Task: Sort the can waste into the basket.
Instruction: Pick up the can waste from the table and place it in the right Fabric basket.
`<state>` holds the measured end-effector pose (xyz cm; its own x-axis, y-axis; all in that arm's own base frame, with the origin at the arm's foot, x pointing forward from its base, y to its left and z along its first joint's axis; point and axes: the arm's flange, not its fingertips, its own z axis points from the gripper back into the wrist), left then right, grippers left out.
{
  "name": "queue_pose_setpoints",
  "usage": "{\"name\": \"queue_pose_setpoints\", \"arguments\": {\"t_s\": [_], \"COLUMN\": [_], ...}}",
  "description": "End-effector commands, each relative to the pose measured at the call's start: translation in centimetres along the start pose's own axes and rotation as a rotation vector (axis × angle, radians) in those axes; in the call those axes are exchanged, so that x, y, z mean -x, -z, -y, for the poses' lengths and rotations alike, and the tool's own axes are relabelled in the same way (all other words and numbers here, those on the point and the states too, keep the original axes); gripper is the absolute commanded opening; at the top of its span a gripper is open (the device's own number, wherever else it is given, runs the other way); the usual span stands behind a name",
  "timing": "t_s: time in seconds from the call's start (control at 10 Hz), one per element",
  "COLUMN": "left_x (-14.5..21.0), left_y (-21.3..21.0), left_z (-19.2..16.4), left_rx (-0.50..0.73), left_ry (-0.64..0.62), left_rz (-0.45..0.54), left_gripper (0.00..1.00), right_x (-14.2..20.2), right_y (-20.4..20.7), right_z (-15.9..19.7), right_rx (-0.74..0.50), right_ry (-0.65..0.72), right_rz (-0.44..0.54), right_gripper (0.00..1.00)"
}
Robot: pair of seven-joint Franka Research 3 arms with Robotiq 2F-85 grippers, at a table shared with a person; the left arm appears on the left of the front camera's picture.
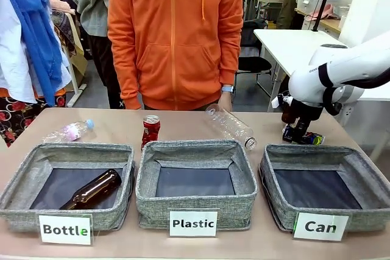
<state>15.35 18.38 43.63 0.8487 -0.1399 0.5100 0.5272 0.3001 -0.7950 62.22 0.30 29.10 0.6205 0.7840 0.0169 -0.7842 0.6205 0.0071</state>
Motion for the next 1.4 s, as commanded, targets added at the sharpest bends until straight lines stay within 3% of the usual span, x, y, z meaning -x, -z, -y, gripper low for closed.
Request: {"name": "queue_pose_setpoints", "arguments": {"t_s": [0.0, 0.3, 0.4, 0.7, 1.0, 1.1, 1.3], "left_x": [-0.3, -0.3, -0.3, -0.3, -0.3, -0.3, -0.3], "left_y": [-0.5, -0.5, -0.5, -0.5, -0.5, -0.5, -0.5], "left_z": [0.7, 0.7, 0.7, 0.7, 0.7, 0.7, 0.7], "left_rx": [0.019, 0.019, 0.019, 0.019, 0.019, 0.019, 0.019], "left_ry": [0.019, 0.019, 0.019, 0.019, 0.019, 0.019, 0.019], "left_rz": [0.026, 0.026, 0.026, 0.026, 0.026, 0.026, 0.026], "left_gripper": [1.00, 1.00, 1.00, 1.00, 1.00, 1.00, 1.00], "right_x": [-0.3, -0.4, -0.5, -0.5, 1.0, 2.4, 5.8], "right_y": [0.1, -0.2, -0.4, -1.3, -6.7, -10.5, -14.5], "right_z": [0.1, -0.1, -0.2, -0.4, -1.3, -3.0, -7.2], "right_rx": [0.003, 0.005, 0.009, 0.022, 0.122, 0.155, 0.149], "right_ry": [0.006, 0.005, 0.001, 0.000, 0.014, 0.013, -0.012], "right_rz": [-0.010, -0.002, 0.000, 0.013, 0.045, 0.026, -0.032], "right_gripper": [0.00, 0.04, 0.00, 0.00, 0.00, 0.00, 0.00]}}
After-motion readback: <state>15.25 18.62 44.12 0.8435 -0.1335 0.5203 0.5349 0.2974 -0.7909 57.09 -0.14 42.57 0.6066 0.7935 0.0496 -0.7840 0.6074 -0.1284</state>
